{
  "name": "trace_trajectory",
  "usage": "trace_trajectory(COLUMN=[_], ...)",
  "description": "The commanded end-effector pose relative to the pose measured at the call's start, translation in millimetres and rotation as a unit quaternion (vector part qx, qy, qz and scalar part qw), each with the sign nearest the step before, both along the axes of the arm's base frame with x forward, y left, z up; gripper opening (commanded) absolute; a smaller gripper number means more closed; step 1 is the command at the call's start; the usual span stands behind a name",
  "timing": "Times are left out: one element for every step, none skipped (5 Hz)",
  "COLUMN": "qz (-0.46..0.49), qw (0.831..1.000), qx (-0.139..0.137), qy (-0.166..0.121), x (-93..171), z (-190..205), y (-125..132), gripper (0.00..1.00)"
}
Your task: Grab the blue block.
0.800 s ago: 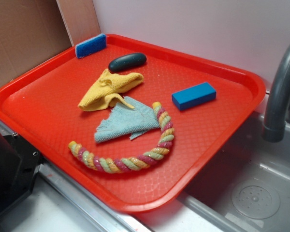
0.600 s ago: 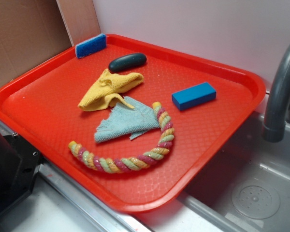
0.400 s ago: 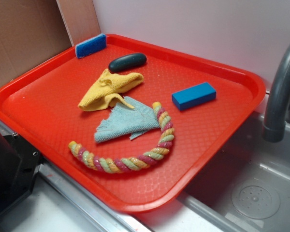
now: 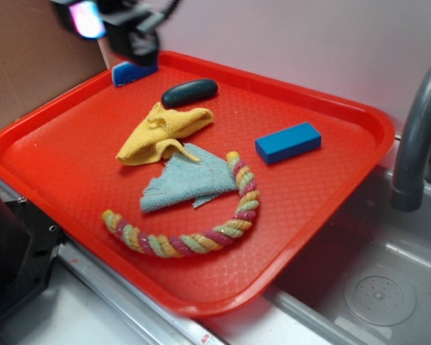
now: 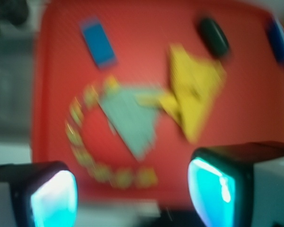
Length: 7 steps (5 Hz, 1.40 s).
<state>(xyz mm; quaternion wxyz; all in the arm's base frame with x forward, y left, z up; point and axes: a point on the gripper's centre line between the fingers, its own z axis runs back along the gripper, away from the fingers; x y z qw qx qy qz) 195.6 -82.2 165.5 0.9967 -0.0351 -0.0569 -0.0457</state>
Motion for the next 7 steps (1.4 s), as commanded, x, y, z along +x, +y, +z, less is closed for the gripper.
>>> trace_trajectory(qz=[-0.049, -0.072, -0.072, -0.072, -0.072, -0.068, -0.067], qw=[0.998, 0.997, 0.997, 0.997, 0.997, 0.998, 0.998], qx=[0.002, 0.012, 0.012, 0.012, 0.012, 0.001, -0.002], qy=[-0.037, -0.032, -0.032, -0.032, -0.032, -0.011, -0.004], x=[54.9, 16.8, 16.8, 16.8, 16.8, 27.1, 77.4], z=[-53.4, -91.4, -91.4, -91.4, -91.4, -88.9, -76.9], y=[-9.3, -28.7, -28.7, -28.7, -28.7, -28.6, -8.3], gripper=[1.0, 1.0, 1.0, 1.0, 1.0, 1.0, 1.0])
